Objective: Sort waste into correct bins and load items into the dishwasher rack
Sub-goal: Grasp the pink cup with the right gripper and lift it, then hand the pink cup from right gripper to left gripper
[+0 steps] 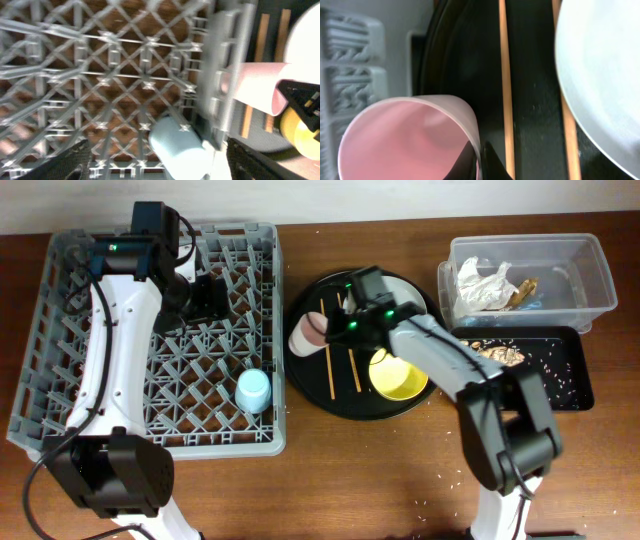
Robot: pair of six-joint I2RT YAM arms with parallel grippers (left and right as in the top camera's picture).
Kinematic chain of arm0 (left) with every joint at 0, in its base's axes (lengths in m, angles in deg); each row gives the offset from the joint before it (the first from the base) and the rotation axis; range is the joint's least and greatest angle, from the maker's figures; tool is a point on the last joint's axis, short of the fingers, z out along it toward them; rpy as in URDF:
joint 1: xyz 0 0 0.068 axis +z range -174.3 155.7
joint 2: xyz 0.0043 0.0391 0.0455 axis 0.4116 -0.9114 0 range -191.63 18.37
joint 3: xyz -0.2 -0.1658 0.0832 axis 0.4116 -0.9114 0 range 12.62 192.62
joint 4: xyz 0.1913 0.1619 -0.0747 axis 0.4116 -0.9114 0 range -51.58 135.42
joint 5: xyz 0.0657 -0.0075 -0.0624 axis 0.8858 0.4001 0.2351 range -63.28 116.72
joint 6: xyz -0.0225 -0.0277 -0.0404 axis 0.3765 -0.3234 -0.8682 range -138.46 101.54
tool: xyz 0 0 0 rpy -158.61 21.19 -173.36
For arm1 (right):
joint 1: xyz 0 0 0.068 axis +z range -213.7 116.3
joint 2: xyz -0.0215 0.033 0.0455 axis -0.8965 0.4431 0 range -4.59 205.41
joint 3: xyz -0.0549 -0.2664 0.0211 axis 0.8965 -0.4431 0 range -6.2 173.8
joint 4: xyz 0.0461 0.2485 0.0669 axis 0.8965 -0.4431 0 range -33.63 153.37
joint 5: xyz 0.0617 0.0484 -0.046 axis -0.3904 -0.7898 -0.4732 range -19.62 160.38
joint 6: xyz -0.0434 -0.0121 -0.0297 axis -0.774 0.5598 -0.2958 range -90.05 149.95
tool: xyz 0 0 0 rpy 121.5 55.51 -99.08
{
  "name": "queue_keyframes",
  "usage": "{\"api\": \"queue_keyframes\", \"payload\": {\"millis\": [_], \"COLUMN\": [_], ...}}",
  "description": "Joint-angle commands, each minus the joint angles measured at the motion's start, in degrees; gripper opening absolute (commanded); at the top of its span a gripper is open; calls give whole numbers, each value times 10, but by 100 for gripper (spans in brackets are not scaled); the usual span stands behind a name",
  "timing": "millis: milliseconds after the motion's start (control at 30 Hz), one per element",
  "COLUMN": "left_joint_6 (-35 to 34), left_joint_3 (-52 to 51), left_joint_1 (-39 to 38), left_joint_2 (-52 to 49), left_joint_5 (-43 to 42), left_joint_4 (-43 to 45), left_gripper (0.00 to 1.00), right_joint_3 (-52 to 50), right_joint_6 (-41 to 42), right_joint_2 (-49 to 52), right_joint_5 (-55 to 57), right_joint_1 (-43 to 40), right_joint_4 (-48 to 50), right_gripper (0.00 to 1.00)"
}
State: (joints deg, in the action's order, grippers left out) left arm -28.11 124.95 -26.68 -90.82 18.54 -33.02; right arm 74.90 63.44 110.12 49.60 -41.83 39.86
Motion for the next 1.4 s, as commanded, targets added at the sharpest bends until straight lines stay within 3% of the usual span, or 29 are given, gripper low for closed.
{"api": "queue_keyframes", "payload": {"millis": [0, 167, 300, 467, 567, 733, 1000, 1167, 1367], "left_joint_6": [57, 177, 291, 414, 456, 459, 459, 459, 459], "left_joint_3": [2, -10, -47, -88, -108, -132, -137, -137, -137], "left_joint_1": [3, -3, -3, -3, -3, -17, -51, -67, -71], "left_joint_2": [1, 1, 1, 1, 1, 1, 1, 1, 1], "left_joint_5": [-183, -412, -577, -696, -736, -781, -820, -820, -820], "left_joint_4": [4, 9, -10, -58, -81, -82, -90, -97, -97], "left_gripper": [99, 99, 99, 99, 100, 100, 99, 99, 90], "right_joint_3": [8, 8, 8, 4, -5, -6, -6, -6, -6], "right_joint_6": [-103, -192, -249, -323, -337, -333, -140, -90, -69], "right_joint_2": [-99, -185, -218, -222, -222, -222, -216, -215, -214], "right_joint_5": [-212, -351, -388, -473, -534, -535, -422, -370, -312], "right_joint_1": [-81, -183, -216, -218, -214, -183, -114, -74, -38], "right_joint_4": [-31, -126, -190, -252, -251, -218, -39, 20, 22], "right_gripper": [4, 4, 4, 4, 4, 4, 4, 4, 4]}}
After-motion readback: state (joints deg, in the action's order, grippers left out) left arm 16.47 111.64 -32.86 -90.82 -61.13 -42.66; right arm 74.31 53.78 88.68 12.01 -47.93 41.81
